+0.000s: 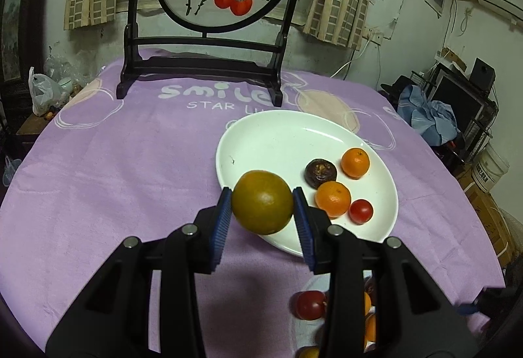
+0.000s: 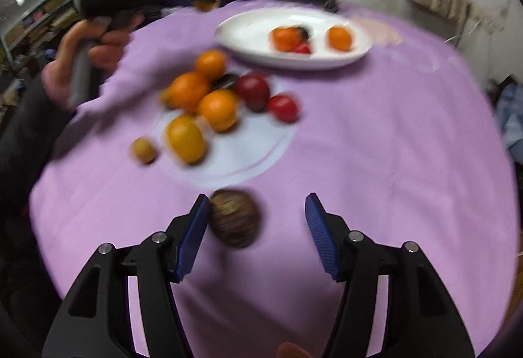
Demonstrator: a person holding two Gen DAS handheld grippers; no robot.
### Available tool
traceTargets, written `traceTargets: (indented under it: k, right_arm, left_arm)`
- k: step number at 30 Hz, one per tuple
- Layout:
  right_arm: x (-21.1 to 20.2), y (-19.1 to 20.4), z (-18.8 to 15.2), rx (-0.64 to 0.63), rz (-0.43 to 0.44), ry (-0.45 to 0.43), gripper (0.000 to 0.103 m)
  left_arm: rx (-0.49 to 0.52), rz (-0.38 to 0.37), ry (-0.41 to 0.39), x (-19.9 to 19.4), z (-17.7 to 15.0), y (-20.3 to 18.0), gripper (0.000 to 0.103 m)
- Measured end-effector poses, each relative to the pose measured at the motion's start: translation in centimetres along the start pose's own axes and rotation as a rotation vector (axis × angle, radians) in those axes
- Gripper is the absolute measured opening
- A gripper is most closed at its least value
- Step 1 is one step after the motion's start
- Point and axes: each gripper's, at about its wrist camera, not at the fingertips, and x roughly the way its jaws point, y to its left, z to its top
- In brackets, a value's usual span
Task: Organize fruits
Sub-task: 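Lower both held fruits onto the white plate and open both tools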
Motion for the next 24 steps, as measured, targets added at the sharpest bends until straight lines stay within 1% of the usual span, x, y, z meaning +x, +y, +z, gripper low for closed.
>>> traceTargets:
  k: [2, 4, 5, 7, 9, 10, 13, 14, 17, 18, 20, 23, 24]
  right_arm:
    - [0.7, 0.7, 0.0, -0.013, -0.017, 0.004, 0.061]
    - [1.4, 1.0, 0.0, -0.018, -0.021, 0.018, 0.051]
    - [1.8, 1.1, 0.1, -0.024, -0.027, 0.03, 0.044]
    - [2.0, 1.3, 0.3, -0.04, -0.043, 0.041, 0.042]
    - [1.5, 1.2, 0.7, -0.017, -0.032, 0.042, 0.041]
    - [1.0, 0.5, 1.7, 0.016, -0.022, 0.006, 0.041]
    - [0.5, -2.1, 5.4, 0.108, -0.036, -0.122, 0.041]
    - [0.8, -3.5, 7.4, 0.15, -0.052, -0.177, 0.041]
    - [3.4, -6.6, 11.8, 0.224, -0.104, -0.261, 0.041]
    - [4.5, -7.7, 12.8, 0.247, -0.109, -0.27, 0.041]
    - [7.0, -9.3, 14.7, 0.295, -0.102, -0.258, 0.041]
    - [8.7, -10.2, 15.6, 0.326, -0.072, -0.242, 0.042]
    - [8.5, -10.3, 15.4, 0.333, -0.057, -0.232, 0.044]
  left_arm:
    - [-0.002, 0.004, 0.008, 0.2, -0.2, 0.0, 0.038]
    - [-0.007, 0.0, 0.013, 0.2, -0.3, 0.1, 0.038]
    - [-0.011, -0.001, 0.013, 0.1, -0.4, 0.2, 0.038]
    - [-0.013, 0.001, 0.013, 0.1, -0.5, 0.4, 0.038]
    - [-0.022, 0.002, 0.016, 0.1, -0.4, 0.6, 0.038]
    - [-0.029, -0.002, 0.02, 0.2, -0.3, 0.8, 0.038]
    - [-0.036, -0.009, 0.033, 1.1, -0.1, 0.5, 0.038]
    - [-0.034, -0.008, 0.042, 1.8, 0.1, 0.2, 0.038]
    - [-0.026, 0.001, 0.074, 3.8, 0.4, -0.5, 0.038]
    - [-0.022, 0.008, 0.081, 4.4, 0.4, -0.6, 0.038]
    - [-0.007, 0.028, 0.098, 5.6, 0.5, -1.0, 0.038]
    - [0.024, 0.031, 0.12, 6.4, 0.3, -1.4, 0.039]
    - [0.034, 0.034, 0.125, 6.3, 0.2, -1.4, 0.045]
